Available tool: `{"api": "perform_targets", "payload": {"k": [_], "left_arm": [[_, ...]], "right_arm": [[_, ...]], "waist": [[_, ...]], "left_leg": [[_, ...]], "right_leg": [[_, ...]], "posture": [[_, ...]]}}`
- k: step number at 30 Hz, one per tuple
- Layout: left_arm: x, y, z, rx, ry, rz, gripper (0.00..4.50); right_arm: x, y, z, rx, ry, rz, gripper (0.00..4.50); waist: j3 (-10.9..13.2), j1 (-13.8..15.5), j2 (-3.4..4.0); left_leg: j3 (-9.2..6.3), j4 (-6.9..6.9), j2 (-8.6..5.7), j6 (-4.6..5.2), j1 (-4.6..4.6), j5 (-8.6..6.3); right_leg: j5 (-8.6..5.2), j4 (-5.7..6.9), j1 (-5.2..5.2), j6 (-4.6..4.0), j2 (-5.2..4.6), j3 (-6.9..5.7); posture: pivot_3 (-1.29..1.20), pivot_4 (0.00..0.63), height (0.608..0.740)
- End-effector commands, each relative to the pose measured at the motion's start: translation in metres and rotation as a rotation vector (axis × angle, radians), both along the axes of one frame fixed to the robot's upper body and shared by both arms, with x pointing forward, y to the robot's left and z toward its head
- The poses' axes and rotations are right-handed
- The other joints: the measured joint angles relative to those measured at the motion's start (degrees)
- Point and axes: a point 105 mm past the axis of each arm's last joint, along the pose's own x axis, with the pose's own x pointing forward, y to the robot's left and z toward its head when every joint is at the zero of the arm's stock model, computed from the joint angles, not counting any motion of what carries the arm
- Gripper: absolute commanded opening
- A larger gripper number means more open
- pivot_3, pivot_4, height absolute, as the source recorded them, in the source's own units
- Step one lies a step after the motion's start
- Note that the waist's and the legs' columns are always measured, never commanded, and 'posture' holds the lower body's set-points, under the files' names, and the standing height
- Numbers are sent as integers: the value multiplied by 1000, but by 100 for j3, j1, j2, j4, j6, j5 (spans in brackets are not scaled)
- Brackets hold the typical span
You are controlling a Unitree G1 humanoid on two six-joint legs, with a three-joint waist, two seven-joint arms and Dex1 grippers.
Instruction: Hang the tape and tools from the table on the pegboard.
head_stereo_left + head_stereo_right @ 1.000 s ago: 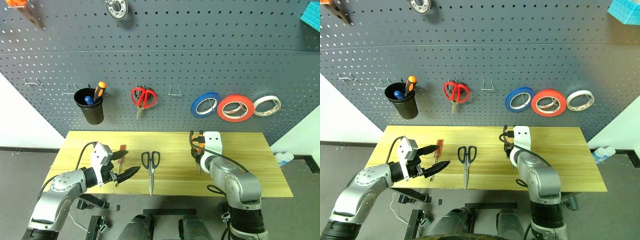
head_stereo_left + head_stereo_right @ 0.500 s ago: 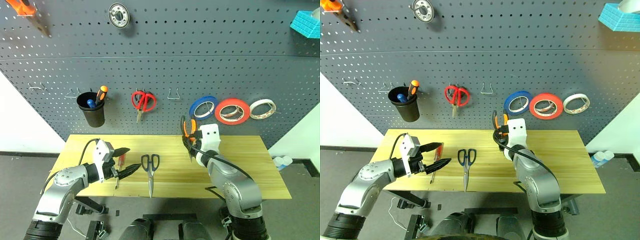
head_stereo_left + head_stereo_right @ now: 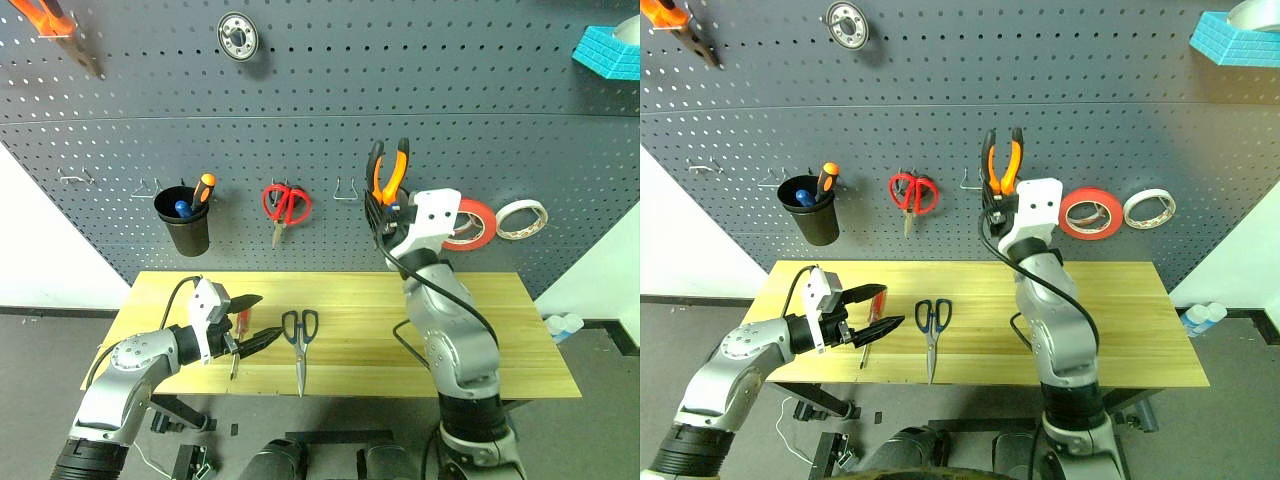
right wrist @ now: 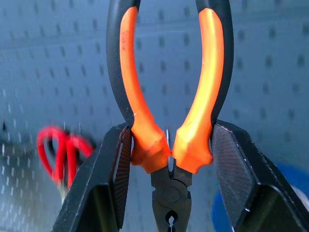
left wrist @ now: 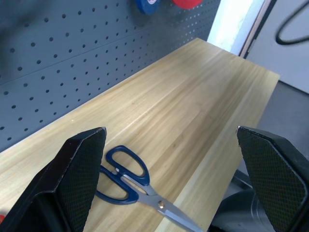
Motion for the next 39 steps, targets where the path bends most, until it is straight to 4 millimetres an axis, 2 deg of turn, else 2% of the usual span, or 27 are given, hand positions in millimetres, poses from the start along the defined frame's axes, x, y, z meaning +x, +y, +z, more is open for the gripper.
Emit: {"api": "perform_targets", "payload": {"k": [1,5,11,20,25,39], "left_arm": [[1,-2,9,-4,-41,-14,4500],[1,-4,9,-10,-42,-12,4500],[-3,-9,10,-27,-40,-17,4500],[-3,-11,29,-122,-109,35,4500],[1,-9,46,-205,-215,105,4500],[3,-2,62,-277,-359,223,4500]], "right_arm": [[3,13,26,17,-114,4,2111],[14,33,44,29,-183,17,2111],[27,46,59,43,-260,26,2111],[41,59,59,53,-292,35,2111],[51,62,58,42,-293,32,2111],[74,54,61,24,-306,-7,2111]], "waist": [[0,-2,0],[-1,-24,1],[0,-45,2],[3,12,6],[8,38,10],[23,58,23]], "left_leg": [[0,0,1,-1,2,1],[0,-2,8,-11,8,7],[0,-5,30,-17,24,10],[0,-20,64,-11,60,6],[0,-17,64,-11,61,6],[0,-21,64,-11,62,6]], "right_leg": [[1,1,0,-2,1,0],[6,8,2,-11,10,2],[15,8,12,-27,30,2],[29,9,34,-52,61,4],[31,9,38,-54,63,4],[31,7,38,-55,63,4]], "posture": [[-4,8,718],[2,8,718],[23,22,718],[58,51,718],[67,66,718],[93,80,718]]}}
